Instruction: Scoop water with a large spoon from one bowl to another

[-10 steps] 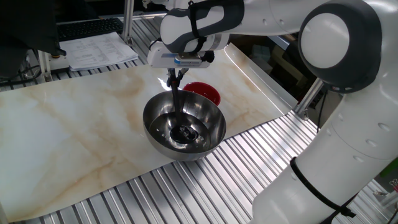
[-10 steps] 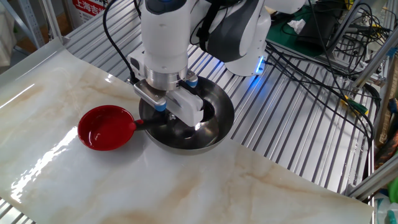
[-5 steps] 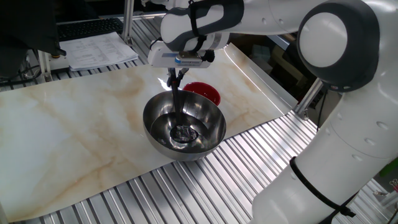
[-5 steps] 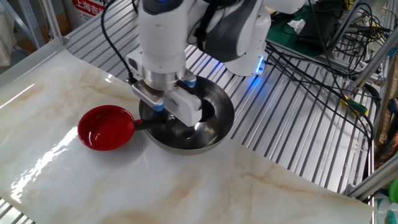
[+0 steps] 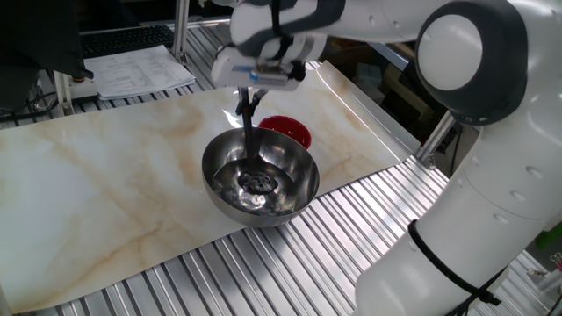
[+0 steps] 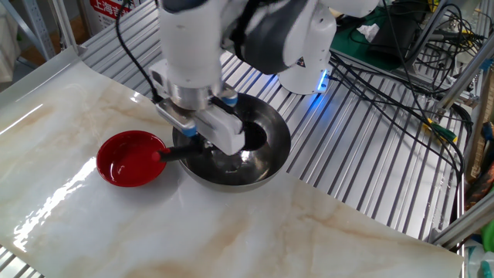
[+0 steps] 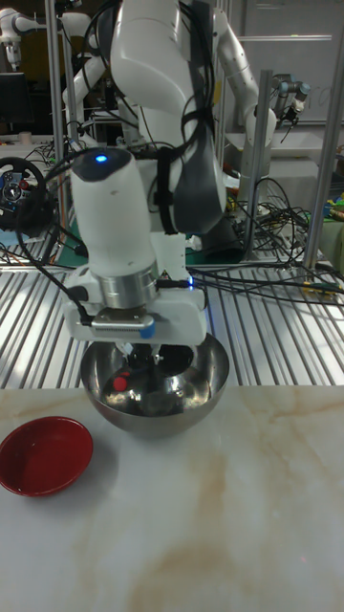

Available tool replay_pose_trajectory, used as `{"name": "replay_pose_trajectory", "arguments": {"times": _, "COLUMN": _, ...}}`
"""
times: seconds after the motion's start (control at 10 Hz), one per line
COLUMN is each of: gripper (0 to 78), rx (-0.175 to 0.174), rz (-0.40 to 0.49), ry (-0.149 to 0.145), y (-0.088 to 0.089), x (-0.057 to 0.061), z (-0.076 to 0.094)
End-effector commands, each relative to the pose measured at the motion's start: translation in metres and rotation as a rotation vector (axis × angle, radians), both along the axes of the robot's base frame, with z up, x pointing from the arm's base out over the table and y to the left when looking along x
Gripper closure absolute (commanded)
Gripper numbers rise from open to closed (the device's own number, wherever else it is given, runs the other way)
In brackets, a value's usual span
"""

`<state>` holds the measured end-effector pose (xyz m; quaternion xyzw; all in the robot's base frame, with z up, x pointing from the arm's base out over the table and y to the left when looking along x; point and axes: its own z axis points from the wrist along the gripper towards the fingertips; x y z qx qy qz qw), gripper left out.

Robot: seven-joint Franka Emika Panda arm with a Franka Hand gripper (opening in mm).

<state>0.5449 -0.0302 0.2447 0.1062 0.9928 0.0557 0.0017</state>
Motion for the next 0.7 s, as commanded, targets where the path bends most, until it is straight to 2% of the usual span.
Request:
{"name": "replay_pose_trajectory", "arguments": {"times": 0.1, "gripper": 76.3, "rx": 0.06, "rz": -0.01, "ry": -0.019, "y": -0.012, "x": 0.018, "z": 0.024}}
{"name": "replay_pose_trajectory", "arguments": {"times": 0.6, "gripper": 76.3, "rx": 0.056, "rz": -0.003, "ry": -0.032, "y": -0.02, "x": 0.024, "z": 0.033}}
{"name": "replay_pose_trajectory", "arguments": {"times": 0.7, "gripper": 76.3, "rx": 0.041, "rz": 0.001, "ry": -0.037, "y": -0.021, "x": 0.025, "z": 0.034}}
